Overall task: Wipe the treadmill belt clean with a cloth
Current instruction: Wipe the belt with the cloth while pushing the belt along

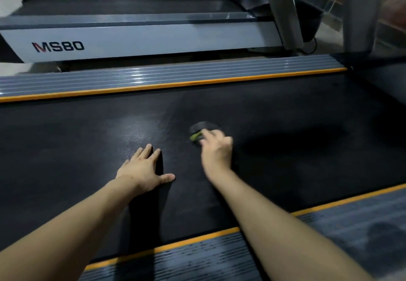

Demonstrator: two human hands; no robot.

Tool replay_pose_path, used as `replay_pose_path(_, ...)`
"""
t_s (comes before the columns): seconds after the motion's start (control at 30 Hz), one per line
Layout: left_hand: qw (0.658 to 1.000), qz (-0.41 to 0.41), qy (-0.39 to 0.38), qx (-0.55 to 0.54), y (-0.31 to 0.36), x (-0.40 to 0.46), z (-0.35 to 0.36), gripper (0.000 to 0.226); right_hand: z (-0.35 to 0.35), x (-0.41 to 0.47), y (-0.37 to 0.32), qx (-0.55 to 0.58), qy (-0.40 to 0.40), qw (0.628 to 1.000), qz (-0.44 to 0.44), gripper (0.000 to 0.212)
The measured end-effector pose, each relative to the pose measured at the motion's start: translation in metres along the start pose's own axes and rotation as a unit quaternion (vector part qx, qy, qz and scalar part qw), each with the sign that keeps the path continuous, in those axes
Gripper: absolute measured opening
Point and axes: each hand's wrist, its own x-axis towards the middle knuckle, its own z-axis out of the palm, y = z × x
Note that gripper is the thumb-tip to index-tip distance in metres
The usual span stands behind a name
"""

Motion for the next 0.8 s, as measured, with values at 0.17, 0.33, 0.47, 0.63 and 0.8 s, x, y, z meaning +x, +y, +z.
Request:
replay_pose_path(0.17,1.000,-0.009,0.002,0.025,-0.005,-0.013,0.000,0.116,0.008,-0.026,-0.043,0.061,-0.097,0.982,-0.149,0.035)
replay_pose_path(0.33,1.000,-0.005,-0.007,0.004,-0.003,-0.013,0.008,0.116,-0.030,0.016,0.080,-0.040,-0.021,0.992,-0.119,0.037)
replay_pose_path(0.47,1.000,0.002,0.009,0.011,-0.001,-0.014,0.012,0.112,-0.070,0.023,0.140,-0.081,0.013,0.995,0.048,0.035)
replay_pose_path(0.63,1.000,-0.002,0.001,0.005,-0.003,-0.011,0.016,0.113,-0.026,-0.001,0.038,-0.035,0.027,0.997,0.071,0.025)
replay_pose_path(0.8,1.000,-0.007,0.003,0.000,-0.002,-0.012,0.017,0.113,0.008,-0.042,-0.048,0.060,-0.063,0.993,-0.078,0.031)
